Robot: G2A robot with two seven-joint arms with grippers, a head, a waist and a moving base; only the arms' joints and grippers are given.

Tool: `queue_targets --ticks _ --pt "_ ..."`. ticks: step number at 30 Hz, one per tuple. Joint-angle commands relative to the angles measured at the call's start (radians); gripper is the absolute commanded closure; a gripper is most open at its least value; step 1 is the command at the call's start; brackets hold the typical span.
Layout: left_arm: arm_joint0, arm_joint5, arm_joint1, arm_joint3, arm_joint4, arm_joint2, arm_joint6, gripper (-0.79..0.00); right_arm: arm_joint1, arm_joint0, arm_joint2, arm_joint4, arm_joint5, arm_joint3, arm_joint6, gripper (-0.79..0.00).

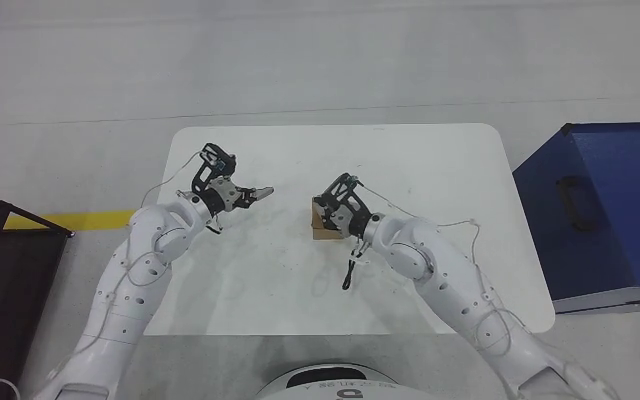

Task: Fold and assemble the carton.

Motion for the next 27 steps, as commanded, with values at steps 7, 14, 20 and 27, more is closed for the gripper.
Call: queue_targets --ticks 7,14,20,27 --pt "0.020 0.003 0.003 -0.021 -0.006 -0.012 0.000 -0.785 -0.005 0.004 -0.003 -0.016 0.030 -0.024 0.008 0.000" --pt "0.014 0.001 0.002 -0.021 -0.006 -0.007 0.002 -0.785 -0.010 0.006 -0.012 -0.007 0.034 -0.004 0.034 0.000" --pt "0.014 0.000 0.003 -0.019 -0.004 -0.008 0.006 -0.785 0.003 -0.051 0.022 -0.055 0.011 -0.116 -0.003 0.000" --pt "0.015 -0.004 0.004 -0.019 -0.005 -0.010 0.005 -0.785 0.024 -0.099 -0.010 -0.168 -0.211 -0.159 0.050 0.000"
